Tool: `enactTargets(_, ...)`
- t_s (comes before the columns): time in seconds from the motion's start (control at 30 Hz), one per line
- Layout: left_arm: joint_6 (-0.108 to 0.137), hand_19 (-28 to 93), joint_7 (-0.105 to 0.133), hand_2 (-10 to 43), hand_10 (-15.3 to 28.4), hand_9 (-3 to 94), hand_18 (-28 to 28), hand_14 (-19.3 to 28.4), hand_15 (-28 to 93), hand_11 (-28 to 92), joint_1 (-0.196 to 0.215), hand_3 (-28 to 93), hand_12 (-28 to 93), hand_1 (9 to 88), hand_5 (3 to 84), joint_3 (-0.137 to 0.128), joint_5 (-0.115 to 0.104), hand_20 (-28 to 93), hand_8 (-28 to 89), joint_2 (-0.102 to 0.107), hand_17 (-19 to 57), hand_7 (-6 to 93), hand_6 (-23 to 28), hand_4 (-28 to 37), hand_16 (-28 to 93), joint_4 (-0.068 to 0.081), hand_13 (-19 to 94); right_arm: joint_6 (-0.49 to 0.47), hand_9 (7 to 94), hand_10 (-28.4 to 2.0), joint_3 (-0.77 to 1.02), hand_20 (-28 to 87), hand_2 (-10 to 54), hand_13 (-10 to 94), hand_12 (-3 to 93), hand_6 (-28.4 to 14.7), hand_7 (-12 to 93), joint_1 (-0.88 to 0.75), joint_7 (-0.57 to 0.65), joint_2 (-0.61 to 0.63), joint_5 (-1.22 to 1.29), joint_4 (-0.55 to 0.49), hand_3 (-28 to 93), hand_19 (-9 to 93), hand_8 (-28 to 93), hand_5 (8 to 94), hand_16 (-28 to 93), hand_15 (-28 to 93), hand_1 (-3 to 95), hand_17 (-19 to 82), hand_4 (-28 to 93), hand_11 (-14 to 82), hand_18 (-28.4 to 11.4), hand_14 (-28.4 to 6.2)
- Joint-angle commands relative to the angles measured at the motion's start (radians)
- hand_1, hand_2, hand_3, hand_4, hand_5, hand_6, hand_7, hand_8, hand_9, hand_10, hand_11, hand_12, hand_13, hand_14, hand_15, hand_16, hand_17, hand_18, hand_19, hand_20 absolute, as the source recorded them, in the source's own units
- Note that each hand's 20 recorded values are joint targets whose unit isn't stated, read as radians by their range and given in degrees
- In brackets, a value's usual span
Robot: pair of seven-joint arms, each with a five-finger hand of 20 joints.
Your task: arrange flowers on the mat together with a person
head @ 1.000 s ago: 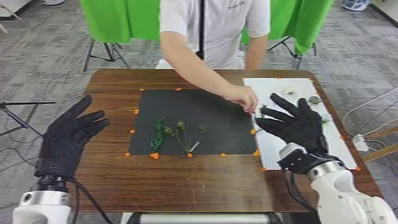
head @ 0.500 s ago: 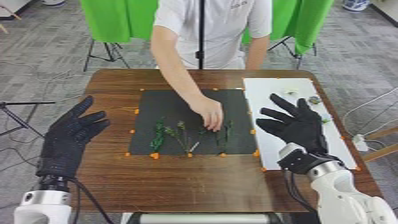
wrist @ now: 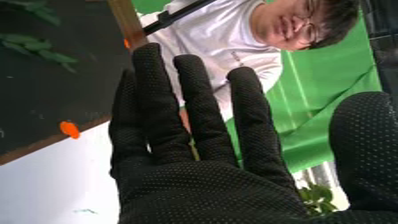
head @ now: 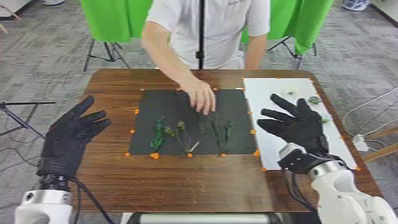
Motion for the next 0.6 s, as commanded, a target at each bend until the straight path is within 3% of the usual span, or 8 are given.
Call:
enactTargets(0.03,0.018,63,0.000,8.2,21.0,40.9,28.1,27.8,53,24,0.007,74,13,24.2,39.1,0.006,-0.008,10,-6,0.007,-3.3,6.0,8.8,-22.4,-6,0.005,31,0.068,51.0,-19.1,-0.011,23,11.7,42,15.5,-0.7,13,-0.007,-0.002,0.023,-0.087,-0.024,73,54,-13,43.3,13,46,14.4,9,-26,19.5,-22.8,-19.8)
enactTargets(0.27,0.017,63,-0.001,8.1,20.9,40.9,28.0,27.6,53,24,0.006,74,13,24.2,39.2,0.007,-0.008,10,-6,0.006,-3.3,6.1,8.9,-22.4,-6,0.004,31,0.111,51.8,-19.4,-0.012,23,8.9,44,15.5,-0.6,14,-0.009,0.028,0.039,-0.191,-0.038,74,55,-12,42.9,12,49,17.0,10,-26,21.2,-22.8,-19.3)
enactTargets(0.4,0.031,63,0.010,8.2,20.9,40.9,28.0,27.8,53,24,0.006,74,13,24.2,39.2,0.012,-0.020,10,-7,0.014,-3.3,6.2,8.9,-22.4,-6,0.002,31,0.228,54.3,-19.2,-0.043,23,8.0,48,15.5,-0.4,14,0.008,0.093,0.088,-0.354,-0.050,73,58,-13,42.5,11,56,18.9,12,-26,25.0,-22.8,-18.5)
enactTargets(0.53,0.031,63,0.006,8.2,21.1,40.9,28.0,27.7,53,24,0.003,74,13,24.3,39.3,0.012,-0.017,10,-6,0.013,-3.3,6.2,9.1,-22.3,-6,0.002,31,0.339,60.6,-18.5,-0.088,23,6.2,56,16.1,-0.7,13,0.030,0.202,0.153,-0.601,-0.053,70,65,-12,41.9,10,65,22.6,17,-25,31.9,-22.7,-16.4)
enactTargets(0.6,0.036,63,0.006,8.2,21.1,41.0,28.0,27.7,53,24,0.001,74,13,24.4,39.3,0.014,-0.017,10,-6,0.015,-3.3,6.2,9.2,-22.4,-6,0.001,31,0.417,61.3,-18.3,-0.172,23,5.4,57,16.0,-0.7,13,0.126,0.327,0.205,-0.716,-0.028,70,66,-12,41.3,9,65,23.4,18,-24,32.7,-22.6,-16.1)
